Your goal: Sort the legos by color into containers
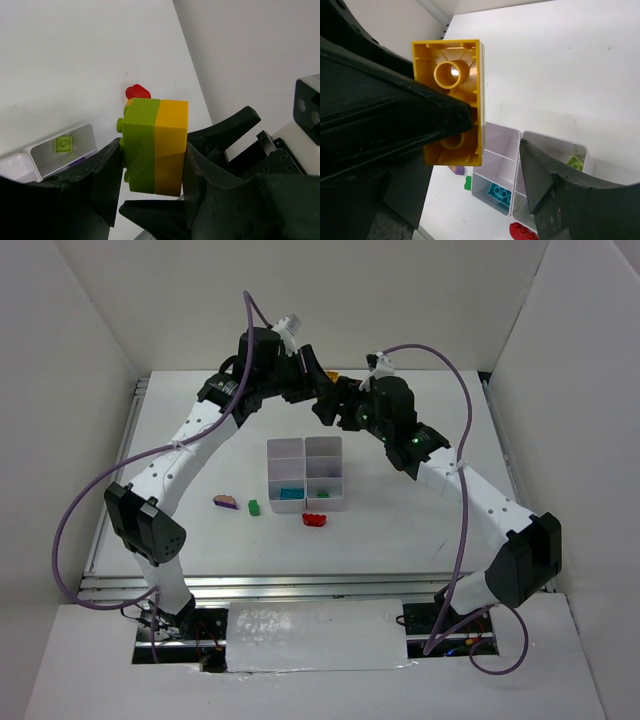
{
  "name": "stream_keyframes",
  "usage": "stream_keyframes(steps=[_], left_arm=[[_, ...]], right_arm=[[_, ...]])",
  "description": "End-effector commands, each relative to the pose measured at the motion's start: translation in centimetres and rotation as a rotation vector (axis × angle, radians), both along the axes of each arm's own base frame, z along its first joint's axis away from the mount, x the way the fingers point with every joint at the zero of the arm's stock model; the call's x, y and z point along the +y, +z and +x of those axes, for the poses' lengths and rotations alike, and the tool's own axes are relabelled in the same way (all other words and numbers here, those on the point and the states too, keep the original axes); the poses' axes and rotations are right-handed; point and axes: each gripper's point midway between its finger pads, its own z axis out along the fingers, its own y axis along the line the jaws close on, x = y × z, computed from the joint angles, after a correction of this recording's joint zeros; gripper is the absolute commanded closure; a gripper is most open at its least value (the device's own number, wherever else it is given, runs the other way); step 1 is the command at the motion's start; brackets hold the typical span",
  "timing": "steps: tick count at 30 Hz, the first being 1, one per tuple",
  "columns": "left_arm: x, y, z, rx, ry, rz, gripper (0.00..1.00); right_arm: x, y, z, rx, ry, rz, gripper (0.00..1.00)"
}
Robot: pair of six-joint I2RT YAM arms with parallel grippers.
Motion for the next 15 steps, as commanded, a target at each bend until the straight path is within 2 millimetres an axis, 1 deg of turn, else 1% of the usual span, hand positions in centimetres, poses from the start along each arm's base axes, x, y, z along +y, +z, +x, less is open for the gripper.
stream_keyframes(steps=[1, 4, 5, 6, 8, 9, 10, 13, 15], left_arm=[[-1.2, 2.2, -2.8, -0.016, -0.097, -0.046, 1.00], [-1.2, 2.2, -2.9, -0.012, -0.101, -0.052, 0.99], [-1.2, 2.3, -2.9, -0.012, -0.100, -0.054, 0.99], [-1.3, 2.3, -3.0, -0.011, -0.102, -0.057, 0.99], [-1.5, 2.3, -3.1, -0.006, -0.109, -0.063, 0.99], [-1.5, 2.3, -3.0, -0.003, -0.109, -0.067, 0.99], [-1.6, 2.2, -3.1, 0.000, -0.114, -0.069, 0.99], [-1.7, 2.3, -3.2, 0.004, -0.122, -0.079, 0.99], [-1.8, 2.2, -3.2, 0.006, -0.123, -0.078, 0.98]], right_arm=[[-0.7, 5.4, 0.8, -0.157, -0.065, 0.111, 0.24], [-1.4, 5.4, 0.8, -0.174, -0.099, 0.130, 0.26], [-1.6, 6.2, 0.8, -0.207, -0.110, 0.150, 0.27], [-1.7, 6.3, 0.7, -0.221, -0.112, 0.156, 0.29], [-2.1, 7.3, 0.4, -0.277, -0.116, 0.181, 0.36], [-2.1, 7.2, 0.3, -0.285, -0.114, 0.183, 0.39], [-2.1, 7.8, 0.2, -0.308, -0.113, 0.198, 0.40], [-1.9, 8.4, 0.0, -0.334, -0.100, 0.209, 0.40], [-1.7, 8.5, 0.0, -0.342, -0.094, 0.211, 0.42]])
